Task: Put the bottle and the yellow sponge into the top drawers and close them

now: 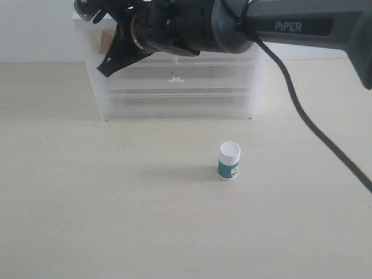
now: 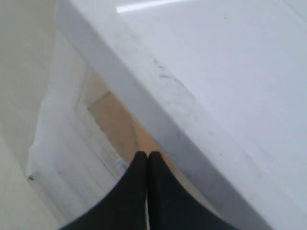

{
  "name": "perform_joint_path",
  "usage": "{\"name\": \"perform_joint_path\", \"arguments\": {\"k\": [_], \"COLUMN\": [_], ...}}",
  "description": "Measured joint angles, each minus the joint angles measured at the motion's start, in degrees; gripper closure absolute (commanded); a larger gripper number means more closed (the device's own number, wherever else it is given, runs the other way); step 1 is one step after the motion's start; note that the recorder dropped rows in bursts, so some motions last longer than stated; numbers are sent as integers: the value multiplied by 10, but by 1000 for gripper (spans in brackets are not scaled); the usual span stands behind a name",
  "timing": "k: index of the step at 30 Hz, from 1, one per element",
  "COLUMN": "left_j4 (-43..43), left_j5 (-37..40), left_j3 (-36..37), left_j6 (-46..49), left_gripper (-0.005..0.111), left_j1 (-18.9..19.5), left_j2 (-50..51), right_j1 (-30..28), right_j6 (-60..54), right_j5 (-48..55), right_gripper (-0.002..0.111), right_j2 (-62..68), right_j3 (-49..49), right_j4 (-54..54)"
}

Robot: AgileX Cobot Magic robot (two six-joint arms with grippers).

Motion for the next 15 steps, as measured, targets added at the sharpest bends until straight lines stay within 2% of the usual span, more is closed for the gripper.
{"name": "perform_joint_path", "arguments": {"k": [4, 6, 10, 12, 15], "left_j4": [0, 0, 0, 0, 0], "left_j5": [0, 0, 0, 0, 0], "left_j3": [0, 0, 0, 0, 0], "left_j6": [0, 0, 0, 0, 0], "left_gripper": [103, 103, 103, 103, 103], "left_j1": [0, 0, 0, 0, 0], "left_j2": [0, 0, 0, 0, 0], "right_j1": [-1, -1, -8, -22, -80], "right_j6": [15, -23, -61, -42, 32], "right_j5": [22, 53, 74, 23, -172], "right_gripper": [108, 108, 108, 108, 108], "right_j2": [1, -15, -94, -162, -275], "right_j3": [-7, 4, 111, 200, 337], "right_j4": [42, 69, 101, 104, 112]}}
